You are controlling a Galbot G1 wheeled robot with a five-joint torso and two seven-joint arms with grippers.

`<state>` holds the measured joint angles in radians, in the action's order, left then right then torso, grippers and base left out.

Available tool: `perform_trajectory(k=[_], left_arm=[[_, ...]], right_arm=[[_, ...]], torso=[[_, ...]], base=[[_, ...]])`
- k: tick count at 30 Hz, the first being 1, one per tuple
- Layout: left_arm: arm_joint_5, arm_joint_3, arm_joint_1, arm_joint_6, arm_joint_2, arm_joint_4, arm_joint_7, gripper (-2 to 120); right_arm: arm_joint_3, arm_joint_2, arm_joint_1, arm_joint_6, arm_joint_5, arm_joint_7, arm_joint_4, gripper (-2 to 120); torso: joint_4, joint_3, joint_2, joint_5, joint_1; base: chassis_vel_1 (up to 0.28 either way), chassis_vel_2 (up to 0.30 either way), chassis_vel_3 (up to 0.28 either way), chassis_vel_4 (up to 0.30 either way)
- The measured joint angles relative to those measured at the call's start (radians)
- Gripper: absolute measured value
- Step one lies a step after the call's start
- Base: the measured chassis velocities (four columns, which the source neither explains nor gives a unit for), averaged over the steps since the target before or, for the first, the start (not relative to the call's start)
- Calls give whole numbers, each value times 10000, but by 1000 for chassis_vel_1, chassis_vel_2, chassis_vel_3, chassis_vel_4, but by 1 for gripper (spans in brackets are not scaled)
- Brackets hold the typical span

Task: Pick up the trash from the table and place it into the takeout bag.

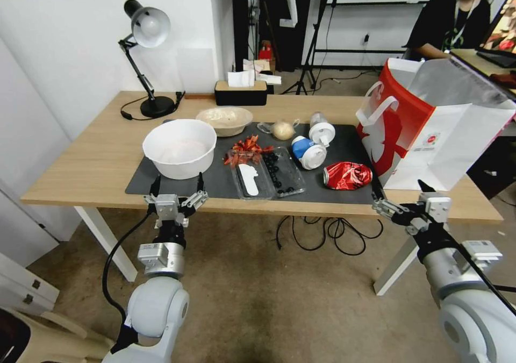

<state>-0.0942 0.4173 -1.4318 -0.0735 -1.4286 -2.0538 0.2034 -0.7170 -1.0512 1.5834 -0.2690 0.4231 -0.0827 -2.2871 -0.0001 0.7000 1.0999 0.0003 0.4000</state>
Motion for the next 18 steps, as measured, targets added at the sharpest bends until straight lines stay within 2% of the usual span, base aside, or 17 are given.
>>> perform_trajectory(k=[2,3,5,6,8,10,12,13,15,16,18], left_arm=[[-10,19,-46,0,38,-17,-11,100],[-10,19,-46,0,38,-17,-11,100],[-130,106,-120,1,140,-110,-17,100],[-130,106,-120,1,140,-110,-17,100],[-192,174,-159,2,200,-162,-18,100],[-196,180,-164,2,203,-172,-19,100],[-226,119,-90,11,245,-161,-19,100],[-226,119,-90,11,245,-161,-19,100],[-243,-69,38,18,302,-31,-21,100],[-243,-69,38,18,302,-31,-21,100],[-255,-173,127,19,321,49,-23,100]], right_arm=[[76,822,-148,-111,216,90,74,100],[76,822,-148,-111,216,90,74,100],[209,2291,-523,-407,860,229,162,100],[209,2291,-523,-407,860,229,162,100],[323,3478,-956,-813,1251,473,275,100],[327,3608,-1012,-861,1294,515,295,100],[243,4938,-1396,-1334,1812,951,518,100],[243,4938,-1396,-1334,1812,951,518,100],[60,6152,-1568,-1567,2449,1343,947,100],[60,6152,-1568,-1567,2449,1343,947,100],[-14,6795,-1603,-1656,2725,1689,1214,100]], torso=[[1,0,0,-1,0],[1,0,0,-1,0],[0,0,0,0,0],[0,0,0,0,0],[3,0,0,-3,0],[3,1,0,-2,0],[6,0,0,-2,0],[6,0,0,-2,0],[1,0,0,-7,0],[1,0,0,-7,0],[2,0,0,-4,0]], base=[[0,0,0,0],[0,0,0,0],[0,0,0,0],[0,0,0,0],[0,0,0,0],[0,0,0,0],[0,0,0,0],[0,0,0,0],[0,0,0,0],[0,0,0,0],[0,0,0,0]])
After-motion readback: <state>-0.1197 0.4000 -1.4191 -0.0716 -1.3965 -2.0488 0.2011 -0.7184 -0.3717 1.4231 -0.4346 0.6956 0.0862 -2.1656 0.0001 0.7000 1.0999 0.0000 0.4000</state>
